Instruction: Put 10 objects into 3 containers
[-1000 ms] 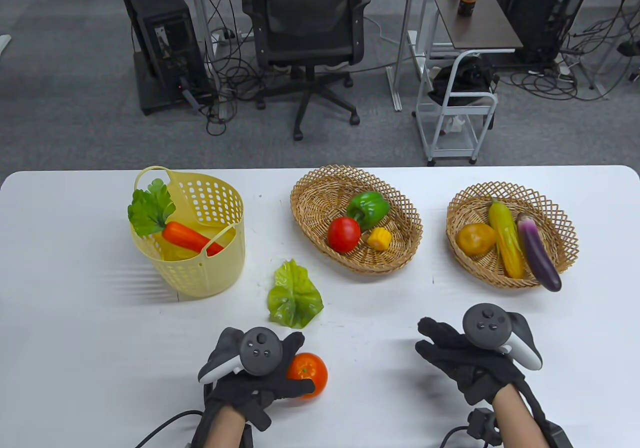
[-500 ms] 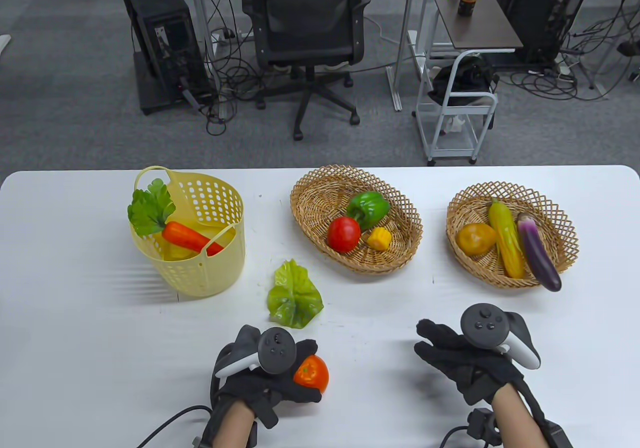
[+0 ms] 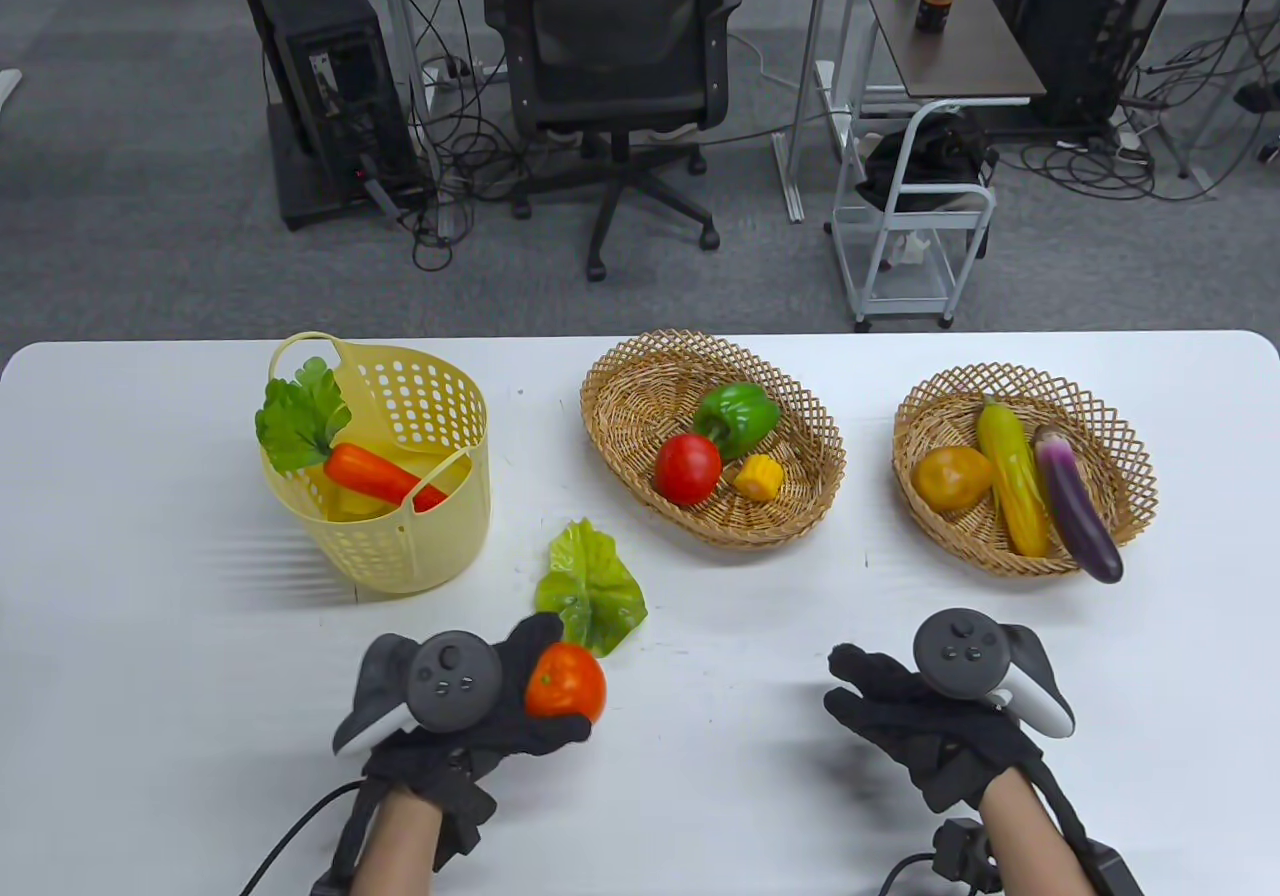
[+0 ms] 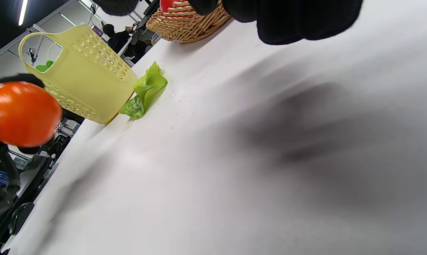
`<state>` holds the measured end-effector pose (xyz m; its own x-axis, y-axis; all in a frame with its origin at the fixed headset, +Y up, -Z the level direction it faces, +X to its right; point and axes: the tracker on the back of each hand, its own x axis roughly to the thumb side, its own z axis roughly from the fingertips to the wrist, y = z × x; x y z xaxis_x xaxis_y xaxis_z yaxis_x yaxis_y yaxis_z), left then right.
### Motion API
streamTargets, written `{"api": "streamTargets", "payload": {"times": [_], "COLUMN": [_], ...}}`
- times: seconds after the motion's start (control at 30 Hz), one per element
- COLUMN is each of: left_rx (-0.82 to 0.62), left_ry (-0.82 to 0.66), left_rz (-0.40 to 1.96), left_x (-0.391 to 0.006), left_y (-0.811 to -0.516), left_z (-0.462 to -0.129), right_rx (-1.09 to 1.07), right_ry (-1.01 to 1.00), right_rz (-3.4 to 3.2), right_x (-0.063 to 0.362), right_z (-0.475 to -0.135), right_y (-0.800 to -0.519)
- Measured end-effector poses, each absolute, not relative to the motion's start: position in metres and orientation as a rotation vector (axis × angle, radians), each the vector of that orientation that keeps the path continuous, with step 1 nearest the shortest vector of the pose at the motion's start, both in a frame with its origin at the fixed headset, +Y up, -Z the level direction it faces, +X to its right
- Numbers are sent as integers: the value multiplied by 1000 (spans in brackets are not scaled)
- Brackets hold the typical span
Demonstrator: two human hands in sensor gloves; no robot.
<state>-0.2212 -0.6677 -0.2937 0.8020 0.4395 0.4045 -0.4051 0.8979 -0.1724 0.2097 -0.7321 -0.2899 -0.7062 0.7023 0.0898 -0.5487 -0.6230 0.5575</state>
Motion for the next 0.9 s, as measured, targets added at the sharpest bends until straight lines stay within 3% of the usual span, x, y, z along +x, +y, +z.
{"api": "streamTargets", "payload": {"times": [0.17, 0.3, 0.4, 0.53, 0.73, 0.9], "left_rx": [253, 463, 509, 482, 496, 429], "left_ry": [-292, -103, 75, 170, 216, 221], "left_rz": [520, 550, 561, 528, 501, 552], "left_x": [-276, -307, -320, -325, -324, -330], "left_y": [-625, -613, -617, -629, -645, -651], "left_z": [-300, -309, -319, -337, -348, -351], "right_rx": [405, 397, 386, 360, 341, 332], "right_ry": [668, 679, 697, 731, 757, 797], "right_rz": [2292, 2295, 2301, 2288, 2285, 2280], "right_x": [209, 209, 208, 209, 209, 208], "right_z": [-290, -291, -292, -295, -298, -300], "right_y": [-733, -734, -737, -742, -747, -753]}}
